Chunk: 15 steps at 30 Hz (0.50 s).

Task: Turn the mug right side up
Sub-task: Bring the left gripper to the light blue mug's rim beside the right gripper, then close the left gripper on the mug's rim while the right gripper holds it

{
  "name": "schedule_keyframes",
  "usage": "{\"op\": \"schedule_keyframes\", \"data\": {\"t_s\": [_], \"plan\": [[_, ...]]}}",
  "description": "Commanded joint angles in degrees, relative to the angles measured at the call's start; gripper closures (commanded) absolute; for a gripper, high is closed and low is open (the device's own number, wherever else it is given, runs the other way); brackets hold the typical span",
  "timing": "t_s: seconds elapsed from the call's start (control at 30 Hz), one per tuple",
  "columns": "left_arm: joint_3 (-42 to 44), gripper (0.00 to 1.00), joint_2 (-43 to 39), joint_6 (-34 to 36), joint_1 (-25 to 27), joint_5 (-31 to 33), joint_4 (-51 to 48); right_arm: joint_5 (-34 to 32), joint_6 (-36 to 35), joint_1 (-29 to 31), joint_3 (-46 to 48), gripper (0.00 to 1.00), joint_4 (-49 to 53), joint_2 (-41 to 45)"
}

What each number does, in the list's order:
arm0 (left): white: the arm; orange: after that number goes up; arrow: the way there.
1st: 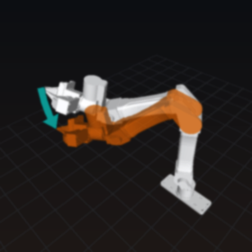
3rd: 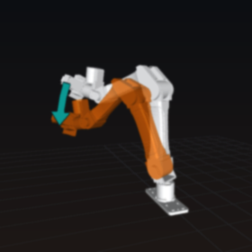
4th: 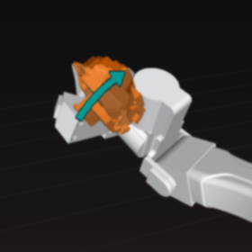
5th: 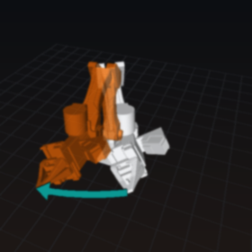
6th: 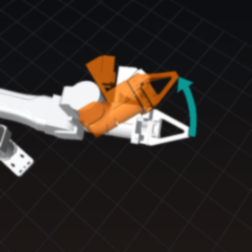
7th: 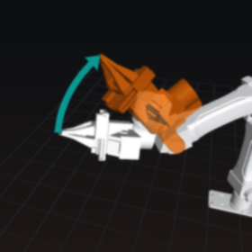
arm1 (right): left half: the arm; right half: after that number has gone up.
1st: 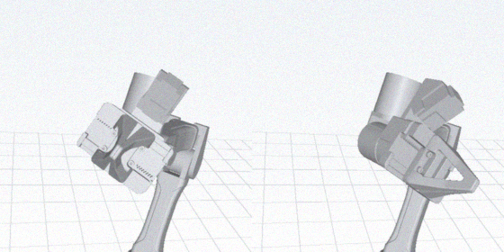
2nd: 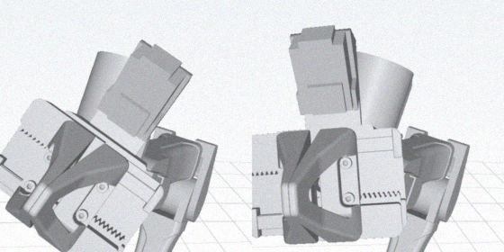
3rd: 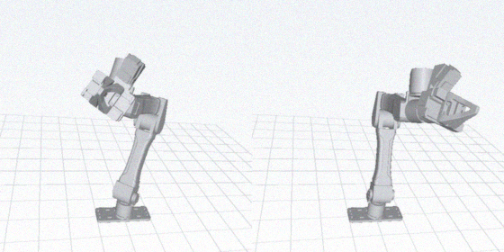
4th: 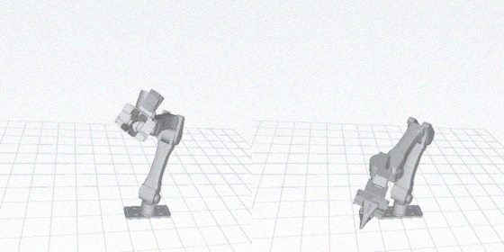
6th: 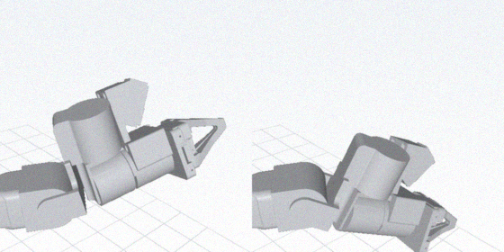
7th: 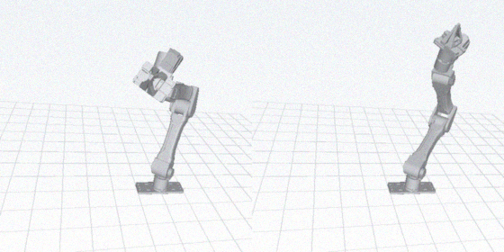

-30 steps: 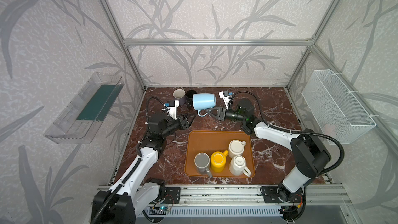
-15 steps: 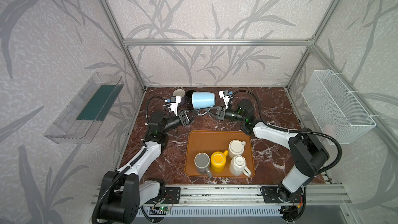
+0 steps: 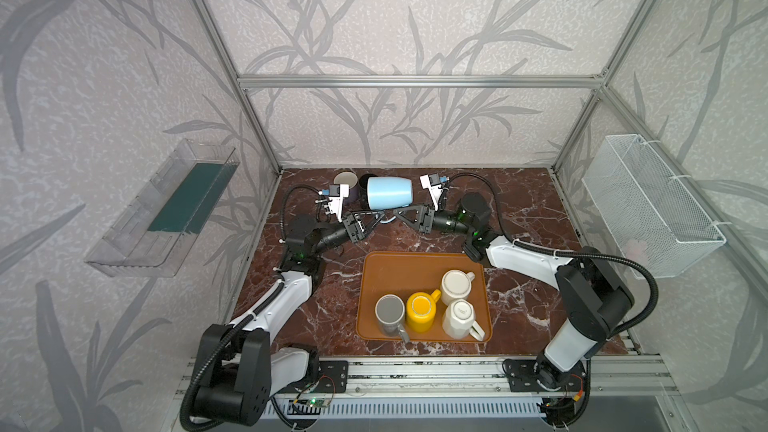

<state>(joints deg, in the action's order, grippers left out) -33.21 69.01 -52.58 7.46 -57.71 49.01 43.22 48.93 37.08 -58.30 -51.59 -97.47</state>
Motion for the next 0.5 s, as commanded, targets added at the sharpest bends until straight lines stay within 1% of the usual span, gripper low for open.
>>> {"op": "schedule_keyframes", "data": {"t_s": [0.0, 0.17, 0.3, 0.47], "plan": [[-0.63, 0.53, 0.17, -1.90, 0.24, -2.07, 4.99, 4.28, 0.97, 0.94, -1.43, 1.00, -7.65, 0.00], [-0.74, 0.57, 0.16, -2.94, 0.23, -2.60, 5.83, 6.59, 0.51, 0.89, -2.10, 1.00, -6.14, 0.00], [-0.74, 0.61, 0.24, -3.99, 0.19, -2.62, 7.44, 7.26, -0.21, 0.89, -1.76, 1.00, -4.87, 0.00], [-0.45, 0.64, 0.30, -5.62, 0.21, -1.82, 9.83, 7.29, 0.01, 1.15, -0.70, 1.00, -5.57, 0.00]]}}
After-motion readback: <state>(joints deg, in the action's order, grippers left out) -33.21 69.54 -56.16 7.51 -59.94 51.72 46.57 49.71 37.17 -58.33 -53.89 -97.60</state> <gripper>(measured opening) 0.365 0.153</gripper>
